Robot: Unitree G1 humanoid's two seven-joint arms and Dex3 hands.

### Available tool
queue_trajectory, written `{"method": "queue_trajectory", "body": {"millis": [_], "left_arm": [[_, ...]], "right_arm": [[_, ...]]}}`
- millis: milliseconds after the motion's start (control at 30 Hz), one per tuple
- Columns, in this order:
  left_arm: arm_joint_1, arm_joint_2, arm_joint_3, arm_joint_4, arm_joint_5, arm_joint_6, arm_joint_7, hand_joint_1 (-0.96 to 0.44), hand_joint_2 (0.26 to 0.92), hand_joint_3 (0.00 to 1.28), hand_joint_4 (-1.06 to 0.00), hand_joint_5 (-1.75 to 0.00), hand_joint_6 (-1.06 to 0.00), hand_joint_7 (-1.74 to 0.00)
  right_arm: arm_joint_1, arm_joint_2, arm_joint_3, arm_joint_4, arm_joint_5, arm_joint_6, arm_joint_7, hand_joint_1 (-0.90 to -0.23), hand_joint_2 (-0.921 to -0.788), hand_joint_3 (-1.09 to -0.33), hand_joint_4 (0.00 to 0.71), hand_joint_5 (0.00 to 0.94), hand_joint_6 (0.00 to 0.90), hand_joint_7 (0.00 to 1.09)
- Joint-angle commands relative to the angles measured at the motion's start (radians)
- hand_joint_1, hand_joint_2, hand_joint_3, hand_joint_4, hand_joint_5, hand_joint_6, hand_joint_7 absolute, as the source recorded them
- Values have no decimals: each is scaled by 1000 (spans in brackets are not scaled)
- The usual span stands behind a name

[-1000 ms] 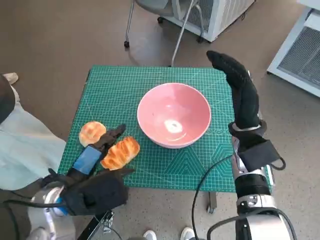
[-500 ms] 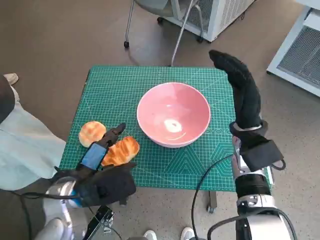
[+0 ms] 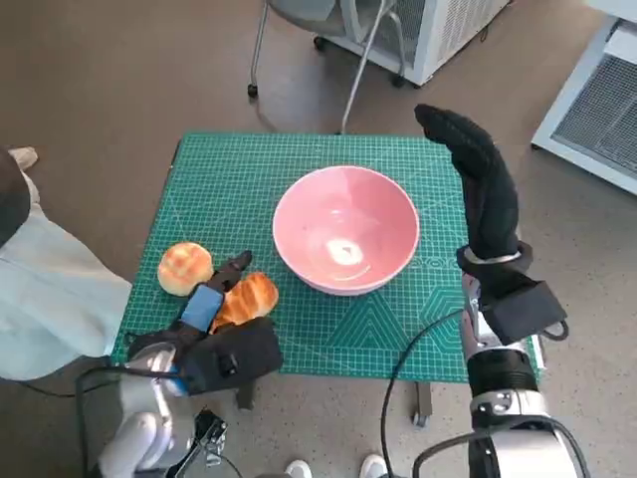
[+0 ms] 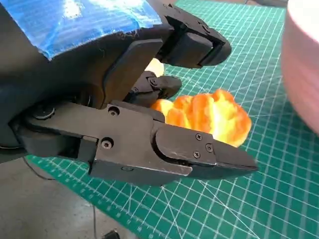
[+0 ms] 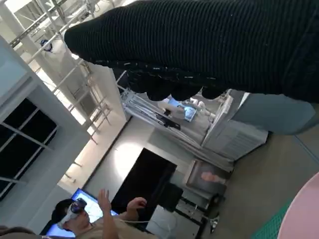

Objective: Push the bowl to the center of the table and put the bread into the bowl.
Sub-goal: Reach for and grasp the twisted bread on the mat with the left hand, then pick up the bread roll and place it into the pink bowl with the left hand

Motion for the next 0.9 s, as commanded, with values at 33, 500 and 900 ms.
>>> {"method": "queue_trajectory", "body": {"millis": [33,500,900], "left_arm": [[10,0,1,60,-14,-78,44,217,735,383,-464,-1264,-629,-211],[37,27,41,115,-12,-230,147,10,570,803,-520,-1669,-606,-1165],[55,27,103,70,-6,-273,190,7,612,696,-551,-1604,-648,-1087]], "right_arm": [[28,8,0,1,14,16,19,-443,-921,-636,441,1,182,893],[40,11,-2,-9,43,21,49,-443,-921,-634,442,2,181,901],[47,17,-2,-19,44,25,54,-437,-921,-630,446,4,179,904]]}}
